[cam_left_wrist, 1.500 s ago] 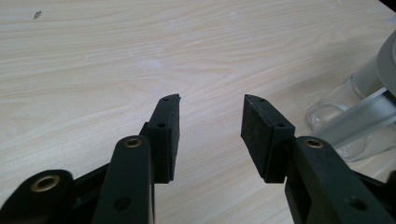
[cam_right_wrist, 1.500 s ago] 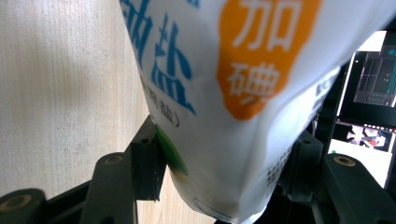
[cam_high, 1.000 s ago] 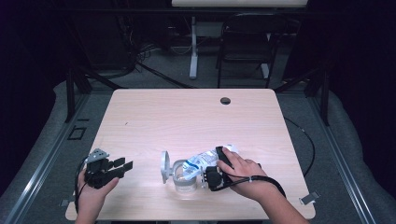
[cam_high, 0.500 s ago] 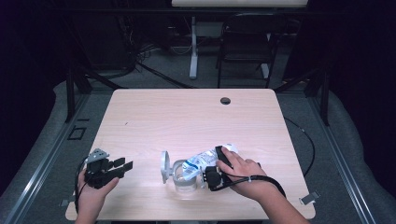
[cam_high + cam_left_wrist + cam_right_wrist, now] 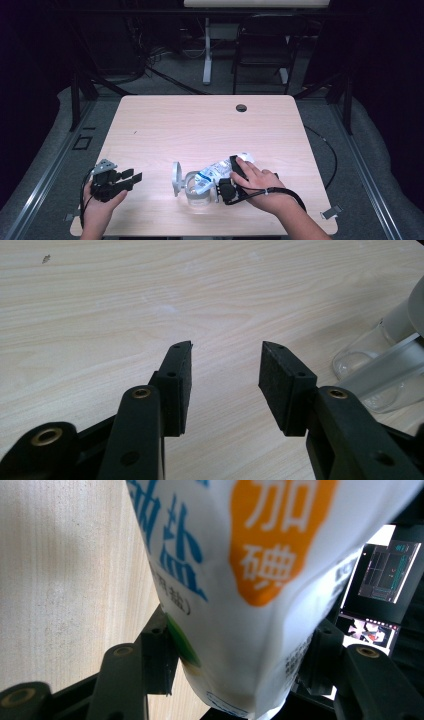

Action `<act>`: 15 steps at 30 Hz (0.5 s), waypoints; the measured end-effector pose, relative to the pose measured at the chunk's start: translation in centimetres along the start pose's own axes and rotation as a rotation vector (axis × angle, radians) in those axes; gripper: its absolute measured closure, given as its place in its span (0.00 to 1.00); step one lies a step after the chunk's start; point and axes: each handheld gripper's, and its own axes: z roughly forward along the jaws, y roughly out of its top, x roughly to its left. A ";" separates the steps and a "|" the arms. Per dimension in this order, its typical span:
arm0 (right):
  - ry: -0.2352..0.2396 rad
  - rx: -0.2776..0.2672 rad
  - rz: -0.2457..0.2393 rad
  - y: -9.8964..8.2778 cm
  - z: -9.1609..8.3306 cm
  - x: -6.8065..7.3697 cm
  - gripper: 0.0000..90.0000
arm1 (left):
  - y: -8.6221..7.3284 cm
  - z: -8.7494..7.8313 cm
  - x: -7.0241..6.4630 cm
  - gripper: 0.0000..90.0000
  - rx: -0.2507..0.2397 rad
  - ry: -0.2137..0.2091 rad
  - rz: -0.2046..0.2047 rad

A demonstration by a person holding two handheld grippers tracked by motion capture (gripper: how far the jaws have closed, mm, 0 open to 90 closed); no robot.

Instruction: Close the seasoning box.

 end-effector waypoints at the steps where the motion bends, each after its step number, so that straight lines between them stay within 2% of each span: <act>1: -0.005 0.004 -0.009 0.0 0.0 0.0 0.49 | 0.0 0.0 0.0 0.63 0.000 0.001 0.000; 4: -0.012 0.003 -0.017 0.1 -0.1 0.0 0.49 | 0.0 0.0 0.0 0.63 0.001 0.002 0.000; 5: -0.022 0.025 -0.038 0.2 -0.3 -0.1 0.49 | 0.0 0.0 0.0 0.63 0.001 0.002 0.000; 6: -0.016 0.006 -0.023 0.1 -0.1 0.0 0.49 | 0.0 0.0 0.0 0.63 0.000 0.002 0.001; 15: -0.019 0.006 -0.031 0.2 -0.1 -0.1 0.49 | 0.0 0.0 0.0 0.63 0.003 0.000 0.001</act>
